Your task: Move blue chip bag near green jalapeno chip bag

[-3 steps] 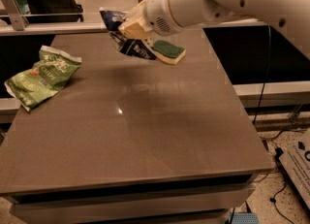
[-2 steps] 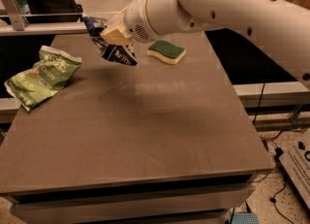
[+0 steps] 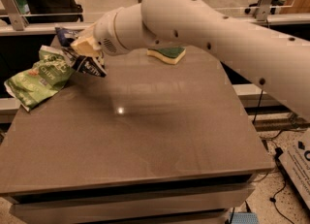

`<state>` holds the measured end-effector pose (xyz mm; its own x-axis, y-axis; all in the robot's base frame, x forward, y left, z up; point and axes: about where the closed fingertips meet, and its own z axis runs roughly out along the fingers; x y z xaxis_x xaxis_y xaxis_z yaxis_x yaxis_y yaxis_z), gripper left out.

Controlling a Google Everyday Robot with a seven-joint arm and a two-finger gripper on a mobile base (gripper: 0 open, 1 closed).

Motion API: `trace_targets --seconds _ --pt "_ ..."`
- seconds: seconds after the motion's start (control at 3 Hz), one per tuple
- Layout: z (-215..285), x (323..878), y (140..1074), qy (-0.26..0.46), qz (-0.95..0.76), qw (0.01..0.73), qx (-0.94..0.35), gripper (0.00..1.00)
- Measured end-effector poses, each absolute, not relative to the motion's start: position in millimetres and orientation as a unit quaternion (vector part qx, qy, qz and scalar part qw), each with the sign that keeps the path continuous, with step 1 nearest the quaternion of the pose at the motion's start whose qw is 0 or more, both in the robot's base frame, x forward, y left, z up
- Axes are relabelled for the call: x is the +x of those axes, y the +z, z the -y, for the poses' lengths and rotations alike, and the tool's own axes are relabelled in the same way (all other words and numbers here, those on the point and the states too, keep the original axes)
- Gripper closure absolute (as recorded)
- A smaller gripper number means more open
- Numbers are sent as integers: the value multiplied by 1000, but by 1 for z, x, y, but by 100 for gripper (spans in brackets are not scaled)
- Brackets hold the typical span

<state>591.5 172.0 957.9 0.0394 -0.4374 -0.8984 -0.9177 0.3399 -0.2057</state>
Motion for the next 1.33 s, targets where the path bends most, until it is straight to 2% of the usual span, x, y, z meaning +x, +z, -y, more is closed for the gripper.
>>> trace_targets --seconds 1.33 --pt "-230 581 871 289 -666 465 -507 100"
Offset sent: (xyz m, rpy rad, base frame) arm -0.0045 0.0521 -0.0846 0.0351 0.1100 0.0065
